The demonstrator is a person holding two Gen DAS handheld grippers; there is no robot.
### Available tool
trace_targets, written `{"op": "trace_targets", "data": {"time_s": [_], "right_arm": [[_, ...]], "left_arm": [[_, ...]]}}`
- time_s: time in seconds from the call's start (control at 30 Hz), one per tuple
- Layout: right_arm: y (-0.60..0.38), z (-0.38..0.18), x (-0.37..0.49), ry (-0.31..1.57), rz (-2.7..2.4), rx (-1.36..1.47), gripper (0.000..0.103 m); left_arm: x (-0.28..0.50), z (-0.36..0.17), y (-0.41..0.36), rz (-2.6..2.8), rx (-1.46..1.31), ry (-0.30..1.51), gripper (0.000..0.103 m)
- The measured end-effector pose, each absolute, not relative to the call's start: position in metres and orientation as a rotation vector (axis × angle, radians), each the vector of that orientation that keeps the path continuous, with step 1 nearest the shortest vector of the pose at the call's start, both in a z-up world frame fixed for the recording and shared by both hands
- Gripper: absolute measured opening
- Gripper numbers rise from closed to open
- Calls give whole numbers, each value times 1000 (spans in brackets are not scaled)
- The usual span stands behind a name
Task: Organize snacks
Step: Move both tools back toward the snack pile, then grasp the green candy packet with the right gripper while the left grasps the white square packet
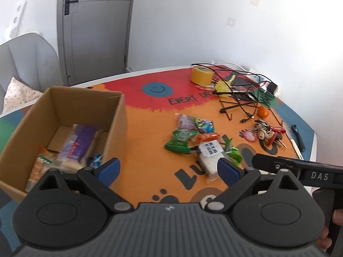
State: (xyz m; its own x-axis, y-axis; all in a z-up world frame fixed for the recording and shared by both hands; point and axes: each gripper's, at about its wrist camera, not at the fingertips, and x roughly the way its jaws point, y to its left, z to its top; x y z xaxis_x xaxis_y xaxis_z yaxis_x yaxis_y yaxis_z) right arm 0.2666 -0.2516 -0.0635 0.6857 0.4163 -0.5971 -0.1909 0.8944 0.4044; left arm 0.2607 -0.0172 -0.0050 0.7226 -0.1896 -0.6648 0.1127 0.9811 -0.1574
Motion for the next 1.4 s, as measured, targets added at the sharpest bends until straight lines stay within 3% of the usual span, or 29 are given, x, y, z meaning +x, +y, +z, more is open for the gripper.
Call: {"op": "trace_targets", "data": {"time_s": [0.1,0.3,0.73,0.83,0.93,1.4], "right_arm": [[-260,-70,268,739,332,336,96],[-276,-85,281,761,308,391,74],[-274,-111,317,786,322,424,66],[-272,-118,326,803,326,428,55],[-269,-126,330,830,335,424,32],[-290,-123,316,812,310,399,29]], "left_arm": [[264,-7,-26,-180,-109,745,96],[273,-15,-41,-203,-103,755,96],[298,-34,-51,-172,-123,786,96],[304,-35,-55,-169,-123,776,96],[310,-38,-59,-163,-130,776,96],[335,-63,-93,-196,-161,826,94]]}}
